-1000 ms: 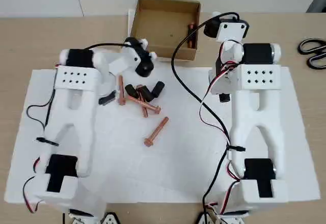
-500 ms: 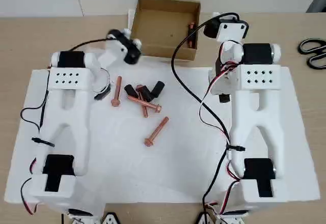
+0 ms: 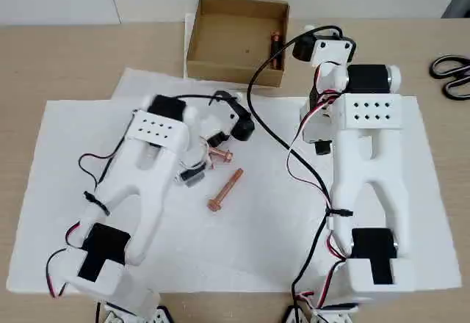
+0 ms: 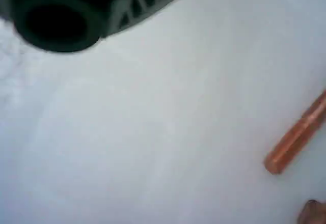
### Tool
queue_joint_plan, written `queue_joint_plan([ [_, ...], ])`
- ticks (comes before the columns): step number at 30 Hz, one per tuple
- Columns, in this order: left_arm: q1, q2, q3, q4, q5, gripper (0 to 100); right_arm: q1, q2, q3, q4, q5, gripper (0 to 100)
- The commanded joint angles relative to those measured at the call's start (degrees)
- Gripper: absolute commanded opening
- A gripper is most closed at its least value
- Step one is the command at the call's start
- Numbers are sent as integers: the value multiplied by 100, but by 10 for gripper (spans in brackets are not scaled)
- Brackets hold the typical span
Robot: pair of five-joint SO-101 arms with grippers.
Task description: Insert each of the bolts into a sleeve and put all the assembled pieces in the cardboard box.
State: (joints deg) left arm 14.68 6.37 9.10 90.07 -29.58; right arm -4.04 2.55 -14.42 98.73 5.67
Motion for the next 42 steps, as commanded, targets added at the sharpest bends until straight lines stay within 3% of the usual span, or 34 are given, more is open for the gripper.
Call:
queue_joint_plan([
  [1,290,-211,163,-413,554,70,40,-286,-9,-48,-79,3],
  [4,440,-220,163,-510,1073,89,40,-286,-9,-48,-79,3],
  [10,853,-220,180,-703,1459,182,40,-286,-9,-48,-79,3],
  [24,958,-211,892,-1714,2013,182,48,-321,-9,-48,-79,3],
  [42,967,-202,1411,-2365,2233,180,40,-330,-9,-84,-79,3],
])
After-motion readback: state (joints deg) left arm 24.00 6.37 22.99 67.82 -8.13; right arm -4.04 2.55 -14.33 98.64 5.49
